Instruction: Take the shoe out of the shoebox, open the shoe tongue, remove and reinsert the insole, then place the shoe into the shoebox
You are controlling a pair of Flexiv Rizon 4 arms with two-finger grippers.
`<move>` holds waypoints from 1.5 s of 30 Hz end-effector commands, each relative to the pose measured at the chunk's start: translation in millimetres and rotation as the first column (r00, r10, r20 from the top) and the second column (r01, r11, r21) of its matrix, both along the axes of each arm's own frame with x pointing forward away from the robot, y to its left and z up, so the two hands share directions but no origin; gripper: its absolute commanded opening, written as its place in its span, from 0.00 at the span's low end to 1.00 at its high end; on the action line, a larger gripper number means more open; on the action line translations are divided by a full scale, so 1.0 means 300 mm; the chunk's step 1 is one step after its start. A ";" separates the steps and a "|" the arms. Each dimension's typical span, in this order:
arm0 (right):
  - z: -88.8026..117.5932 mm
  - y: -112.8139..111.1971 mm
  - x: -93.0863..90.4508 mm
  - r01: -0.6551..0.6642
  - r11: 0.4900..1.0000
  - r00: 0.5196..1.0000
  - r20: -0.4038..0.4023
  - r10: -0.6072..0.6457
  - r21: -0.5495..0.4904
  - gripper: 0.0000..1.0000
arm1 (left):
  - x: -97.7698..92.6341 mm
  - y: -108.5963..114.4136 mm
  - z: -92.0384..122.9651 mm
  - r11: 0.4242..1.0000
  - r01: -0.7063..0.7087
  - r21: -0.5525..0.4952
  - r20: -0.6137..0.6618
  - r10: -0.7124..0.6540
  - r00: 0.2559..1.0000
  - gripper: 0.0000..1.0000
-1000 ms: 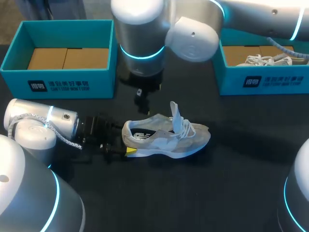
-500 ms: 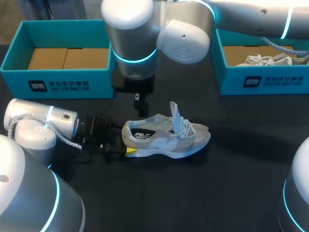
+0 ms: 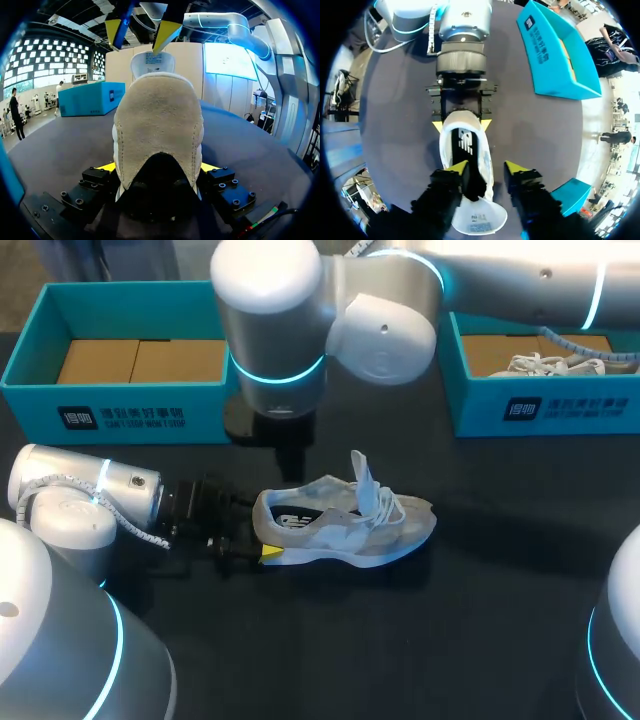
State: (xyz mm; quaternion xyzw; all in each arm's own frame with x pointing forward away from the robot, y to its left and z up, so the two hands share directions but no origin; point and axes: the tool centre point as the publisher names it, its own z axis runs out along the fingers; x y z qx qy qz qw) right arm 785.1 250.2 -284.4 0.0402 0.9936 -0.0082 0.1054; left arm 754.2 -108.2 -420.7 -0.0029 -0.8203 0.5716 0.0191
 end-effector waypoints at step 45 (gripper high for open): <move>-0.290 -0.096 -0.039 0.003 0.999 0.991 -0.135 0.004 0.050 0.00 | -0.006 0.005 -0.009 1.000 -0.001 0.000 0.001 0.001 1.000 0.00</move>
